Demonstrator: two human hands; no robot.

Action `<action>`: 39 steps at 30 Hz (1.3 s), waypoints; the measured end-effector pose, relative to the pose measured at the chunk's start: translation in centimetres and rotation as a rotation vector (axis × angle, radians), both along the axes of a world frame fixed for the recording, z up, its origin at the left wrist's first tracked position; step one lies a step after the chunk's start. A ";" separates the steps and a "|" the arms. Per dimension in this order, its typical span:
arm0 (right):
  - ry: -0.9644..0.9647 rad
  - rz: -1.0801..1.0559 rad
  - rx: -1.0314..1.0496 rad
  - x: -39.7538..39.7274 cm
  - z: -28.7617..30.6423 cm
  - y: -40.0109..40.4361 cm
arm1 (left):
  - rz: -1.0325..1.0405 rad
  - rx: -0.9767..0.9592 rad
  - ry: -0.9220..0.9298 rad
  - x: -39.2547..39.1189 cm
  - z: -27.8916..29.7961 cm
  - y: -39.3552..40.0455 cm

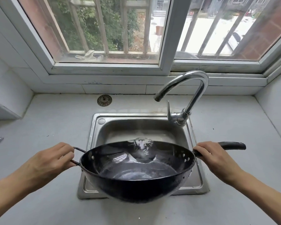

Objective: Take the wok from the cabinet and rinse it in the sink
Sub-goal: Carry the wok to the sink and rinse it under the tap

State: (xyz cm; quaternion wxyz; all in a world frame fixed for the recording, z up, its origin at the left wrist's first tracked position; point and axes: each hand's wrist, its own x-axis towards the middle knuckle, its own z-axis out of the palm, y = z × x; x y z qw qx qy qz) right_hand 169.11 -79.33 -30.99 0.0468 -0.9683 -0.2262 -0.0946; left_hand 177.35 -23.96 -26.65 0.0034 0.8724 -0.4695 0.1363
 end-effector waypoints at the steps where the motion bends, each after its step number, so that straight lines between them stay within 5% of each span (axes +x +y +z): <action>1: 0.001 0.003 -0.003 -0.1 -0.1 -0.1 | 0.008 -0.016 0.009 0.0 -0.1 0.0; 16: 0.001 -0.014 0.029 0.0 0.3 -0.2 | 0.087 -0.090 0.125 0.4 -0.6 0.1; 30: -0.025 -0.048 0.059 0.3 1.0 -0.4 | 0.129 -0.116 -0.023 0.6 -0.1 -1.1; 39: -0.021 -0.022 0.038 0.6 1.0 -0.7 | 0.128 -0.110 0.049 1.2 -0.3 -1.3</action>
